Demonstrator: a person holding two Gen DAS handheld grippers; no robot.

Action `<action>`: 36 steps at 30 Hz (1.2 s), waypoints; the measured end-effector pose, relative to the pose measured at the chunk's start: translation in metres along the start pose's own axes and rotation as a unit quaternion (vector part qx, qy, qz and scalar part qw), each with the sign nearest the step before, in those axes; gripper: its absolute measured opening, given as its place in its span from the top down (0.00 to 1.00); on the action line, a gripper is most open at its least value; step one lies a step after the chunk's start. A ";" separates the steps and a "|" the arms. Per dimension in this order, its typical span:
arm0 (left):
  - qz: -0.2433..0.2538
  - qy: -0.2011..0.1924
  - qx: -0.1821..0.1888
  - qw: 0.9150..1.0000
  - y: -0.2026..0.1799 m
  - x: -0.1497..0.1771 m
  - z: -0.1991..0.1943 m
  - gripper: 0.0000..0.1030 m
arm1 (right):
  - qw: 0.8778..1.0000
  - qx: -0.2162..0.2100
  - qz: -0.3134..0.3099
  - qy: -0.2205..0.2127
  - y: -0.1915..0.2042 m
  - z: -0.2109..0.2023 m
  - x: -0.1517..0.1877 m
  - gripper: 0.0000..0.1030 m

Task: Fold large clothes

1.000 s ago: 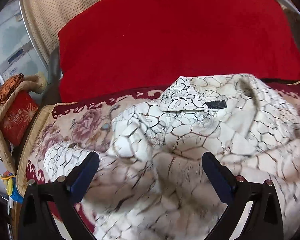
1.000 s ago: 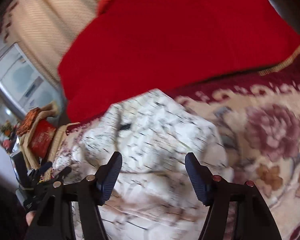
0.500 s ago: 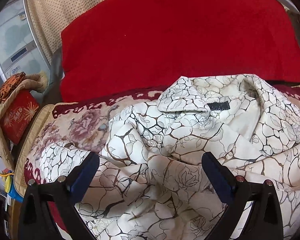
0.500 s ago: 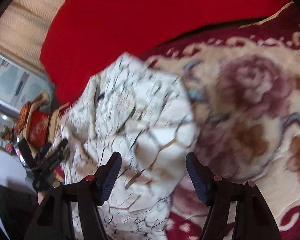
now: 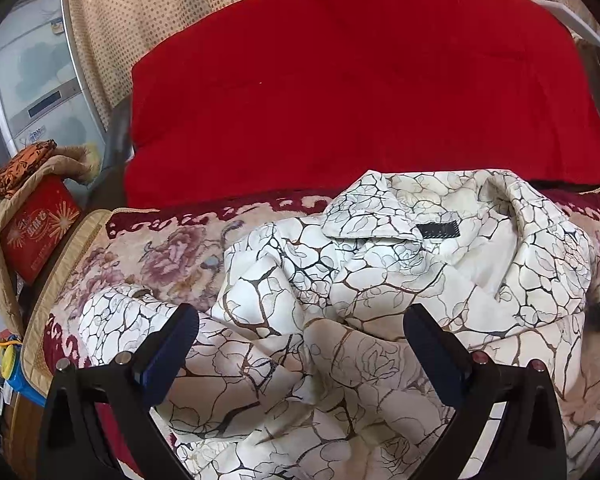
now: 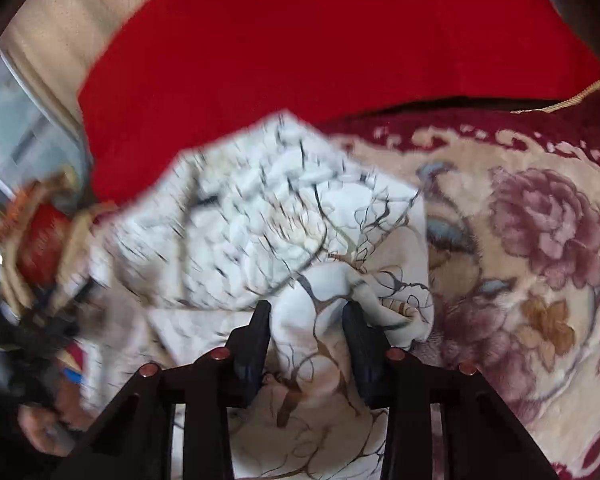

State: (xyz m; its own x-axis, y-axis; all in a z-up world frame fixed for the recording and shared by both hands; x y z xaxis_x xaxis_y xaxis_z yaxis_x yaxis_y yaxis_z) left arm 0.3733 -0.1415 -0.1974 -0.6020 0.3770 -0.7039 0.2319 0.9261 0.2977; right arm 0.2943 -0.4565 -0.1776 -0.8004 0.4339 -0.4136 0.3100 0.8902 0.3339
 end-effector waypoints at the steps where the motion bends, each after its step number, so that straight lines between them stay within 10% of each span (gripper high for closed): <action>1: 0.000 -0.001 -0.001 1.000 0.001 0.000 -0.001 0.01 | 0.999 0.026 -0.019 0.016 0.003 0.013 0.002 0.60; 7: -0.008 -0.014 -0.014 1.000 0.011 -0.001 -0.015 0.01 | 0.995 0.064 -0.072 -0.027 0.022 -0.015 -0.002 0.45; 13: -0.020 -0.031 -0.030 0.999 0.019 -0.007 -0.037 0.01 | 0.989 -0.022 -0.053 -0.139 0.024 -0.079 -0.016 0.30; 20: -0.028 -0.049 -0.057 0.997 0.032 -0.003 -0.065 0.01 | 0.983 -0.113 -0.129 -0.060 0.075 -0.059 0.014 0.41; 36: -0.046 -0.028 -0.086 0.995 0.074 0.018 -0.072 0.01 | 0.983 -0.058 -0.167 0.053 0.118 0.028 0.056 0.44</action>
State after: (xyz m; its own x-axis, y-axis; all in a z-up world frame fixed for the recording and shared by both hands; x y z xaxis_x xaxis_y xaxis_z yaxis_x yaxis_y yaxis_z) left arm 0.3242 -0.0673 -0.1419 -0.5703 0.2958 -0.7664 0.0414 0.9421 0.3328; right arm 0.2999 -0.3234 -0.1854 -0.8983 0.0976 -0.4285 -0.0348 0.9562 0.2906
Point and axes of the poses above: each gripper's, at about its wrist camera, not at the fingertips, and z roughly the way its jaws point, y to its left, x to its underside, the point moved 3 cm from there along z, roughly the way its jaws point, and after that the axes turned 5 degrees about z, right-handed, at the moved point
